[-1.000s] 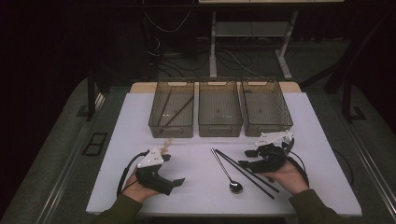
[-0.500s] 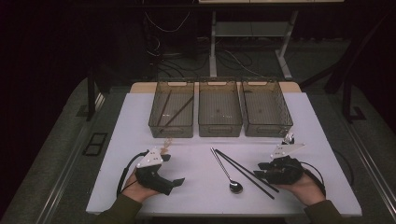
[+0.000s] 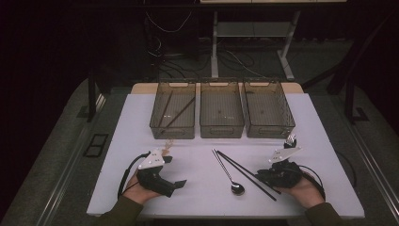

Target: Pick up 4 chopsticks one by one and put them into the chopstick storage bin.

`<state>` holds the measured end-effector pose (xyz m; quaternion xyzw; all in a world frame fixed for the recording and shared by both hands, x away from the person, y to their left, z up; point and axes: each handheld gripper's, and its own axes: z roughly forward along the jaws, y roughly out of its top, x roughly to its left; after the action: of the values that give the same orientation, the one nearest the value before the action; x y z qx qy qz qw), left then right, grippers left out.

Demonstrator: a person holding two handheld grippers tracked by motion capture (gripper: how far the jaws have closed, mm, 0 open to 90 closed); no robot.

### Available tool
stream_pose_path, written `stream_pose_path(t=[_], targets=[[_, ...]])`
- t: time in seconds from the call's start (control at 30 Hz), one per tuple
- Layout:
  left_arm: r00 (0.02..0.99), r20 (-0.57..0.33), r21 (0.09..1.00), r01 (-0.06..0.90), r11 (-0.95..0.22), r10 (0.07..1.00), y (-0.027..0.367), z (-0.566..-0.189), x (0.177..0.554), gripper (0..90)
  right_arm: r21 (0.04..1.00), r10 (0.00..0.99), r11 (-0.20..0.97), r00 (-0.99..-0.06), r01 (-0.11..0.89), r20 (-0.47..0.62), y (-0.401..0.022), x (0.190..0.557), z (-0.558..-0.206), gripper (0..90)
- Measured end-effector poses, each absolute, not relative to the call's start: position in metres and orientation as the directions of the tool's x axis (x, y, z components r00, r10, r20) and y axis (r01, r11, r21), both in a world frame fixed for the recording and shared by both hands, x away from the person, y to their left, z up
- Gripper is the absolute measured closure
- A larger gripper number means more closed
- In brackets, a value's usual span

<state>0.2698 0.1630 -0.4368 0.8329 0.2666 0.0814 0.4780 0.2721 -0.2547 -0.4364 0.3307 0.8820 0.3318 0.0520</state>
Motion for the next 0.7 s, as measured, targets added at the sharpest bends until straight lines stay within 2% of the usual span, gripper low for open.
stream_pose_path(t=[0.43, 0.7], targets=[[0.846, -0.120, 0.837, 0.367, -0.405, 0.519, 0.1627, -0.4373, 0.2699, 0.0, 0.601, 0.609, 0.610, -0.791, 0.516, 0.060, -0.2471, 0.2692, -0.4408, 84.2], [0.848, -0.118, 0.836, 0.366, -0.408, 0.517, 0.1624, -0.4375, 0.2698, 0.0, 0.601, 0.621, 0.593, -0.780, 0.536, 0.083, -0.2483, 0.2703, -0.4412, 85.5]])
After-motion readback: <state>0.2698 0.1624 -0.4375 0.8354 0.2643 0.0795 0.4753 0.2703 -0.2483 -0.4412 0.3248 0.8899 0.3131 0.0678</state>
